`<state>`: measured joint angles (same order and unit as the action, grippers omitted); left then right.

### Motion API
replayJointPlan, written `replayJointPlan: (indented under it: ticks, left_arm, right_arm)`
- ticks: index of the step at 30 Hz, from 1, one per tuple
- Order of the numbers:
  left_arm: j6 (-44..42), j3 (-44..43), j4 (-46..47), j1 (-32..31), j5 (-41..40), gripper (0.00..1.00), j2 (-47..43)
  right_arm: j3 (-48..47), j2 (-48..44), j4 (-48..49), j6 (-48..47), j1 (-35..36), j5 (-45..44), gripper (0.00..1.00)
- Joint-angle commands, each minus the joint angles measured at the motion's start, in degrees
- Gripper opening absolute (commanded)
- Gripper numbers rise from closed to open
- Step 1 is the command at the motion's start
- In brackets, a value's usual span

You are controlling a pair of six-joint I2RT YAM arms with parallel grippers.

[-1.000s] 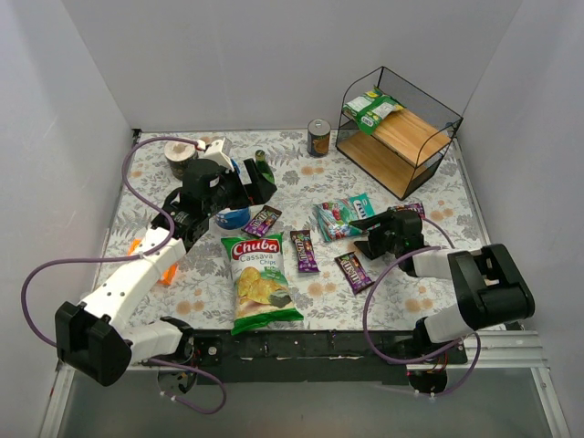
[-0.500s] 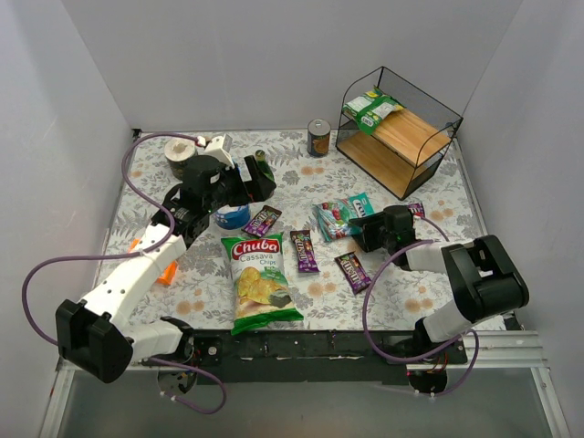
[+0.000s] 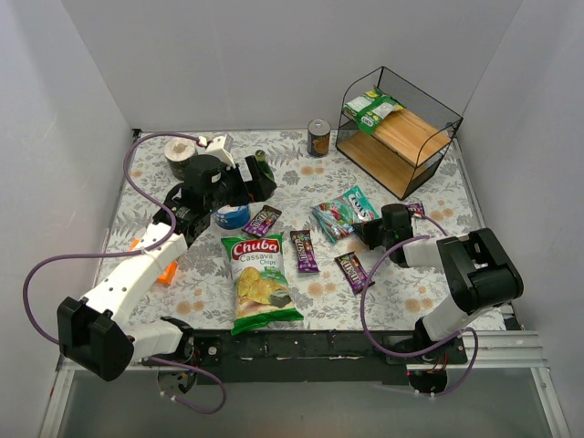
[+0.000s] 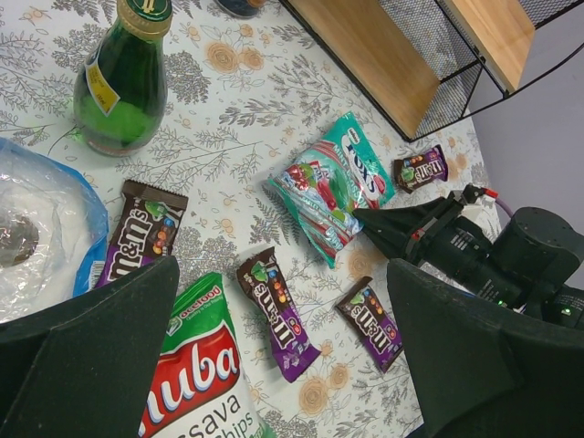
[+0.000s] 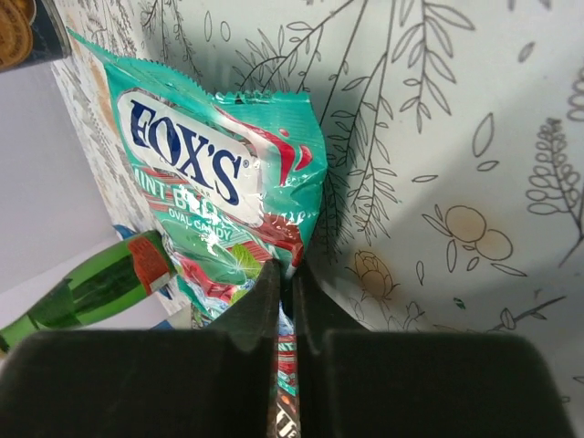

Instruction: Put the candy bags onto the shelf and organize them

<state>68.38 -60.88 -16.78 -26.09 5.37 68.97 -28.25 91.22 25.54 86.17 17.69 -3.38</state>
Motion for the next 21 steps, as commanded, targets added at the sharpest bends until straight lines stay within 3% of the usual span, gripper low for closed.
replayJointPlan:
  ticks: [1, 9, 16, 21]
  left_arm:
    - [-0.8, -1.4, -0.9, 0.2, -0.7, 0.98, -0.9]
    - [-0.5, -0.7, -0.7, 0.2, -0.7, 0.98, -0.3]
    - [-0.6, 0.0, -0.8, 0.2, -0.8, 0.98, -0.2]
    - [-0.1, 0.5, -0.3, 0.2, -0.2, 0.98, -0.1]
  right_arm:
    - [0.0, 0.6, -10.5, -5.9, -0.2, -4.2, 0.01]
    - [-3.7, -5.9, -15.4, -15.9, -0.2, -3.7, 0.01]
    - [-6.4, -12.9, -17.7, -22.5, -0.1, 4.8, 0.01]
    - [-11.4, -18.1, -22.7, -27.7, -0.1, 3.8, 0.01]
